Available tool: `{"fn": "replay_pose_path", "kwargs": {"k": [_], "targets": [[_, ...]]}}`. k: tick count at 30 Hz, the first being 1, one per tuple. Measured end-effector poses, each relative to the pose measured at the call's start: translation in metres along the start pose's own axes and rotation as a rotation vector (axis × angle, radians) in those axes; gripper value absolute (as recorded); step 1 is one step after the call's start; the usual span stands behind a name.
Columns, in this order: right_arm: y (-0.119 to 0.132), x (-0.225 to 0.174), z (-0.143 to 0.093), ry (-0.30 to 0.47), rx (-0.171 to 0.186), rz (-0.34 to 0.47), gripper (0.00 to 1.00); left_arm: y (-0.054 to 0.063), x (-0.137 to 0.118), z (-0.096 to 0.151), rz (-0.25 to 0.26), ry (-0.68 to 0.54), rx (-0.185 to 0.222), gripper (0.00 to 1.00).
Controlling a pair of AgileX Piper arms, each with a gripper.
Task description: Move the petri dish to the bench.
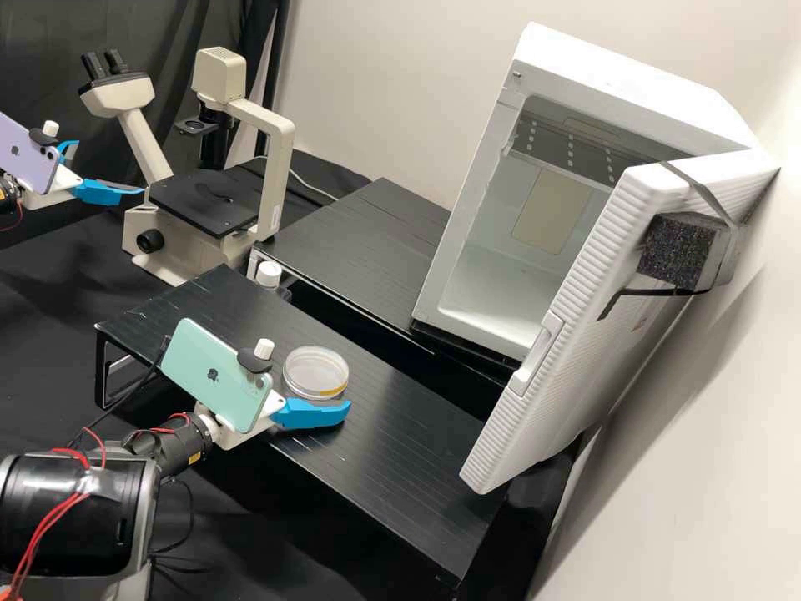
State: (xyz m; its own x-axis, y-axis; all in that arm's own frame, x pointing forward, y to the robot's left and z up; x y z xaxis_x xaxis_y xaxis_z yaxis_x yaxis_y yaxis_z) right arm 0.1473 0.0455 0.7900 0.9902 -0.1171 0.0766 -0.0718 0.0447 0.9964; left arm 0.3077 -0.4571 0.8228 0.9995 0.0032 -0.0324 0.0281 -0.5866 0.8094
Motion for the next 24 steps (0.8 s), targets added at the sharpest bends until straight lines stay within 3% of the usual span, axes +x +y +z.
{"fn": "replay_pose_path", "kwargs": {"k": [12,16,24], "targets": [[0.02,-0.011,-0.007,0.067,-0.007,0.102,1.0,0.0,0.0,0.0,0.0,0.0,0.0,1.0],[0.023,-0.013,-0.009,0.09,-0.018,0.11,1.0,0.0,0.0,0.0,0.0,0.0,0.0,1.0],[0.027,-0.015,-0.01,0.105,-0.002,0.125,1.0,0.0,0.0,0.0,0.0,0.0,0.0,1.0]]}}
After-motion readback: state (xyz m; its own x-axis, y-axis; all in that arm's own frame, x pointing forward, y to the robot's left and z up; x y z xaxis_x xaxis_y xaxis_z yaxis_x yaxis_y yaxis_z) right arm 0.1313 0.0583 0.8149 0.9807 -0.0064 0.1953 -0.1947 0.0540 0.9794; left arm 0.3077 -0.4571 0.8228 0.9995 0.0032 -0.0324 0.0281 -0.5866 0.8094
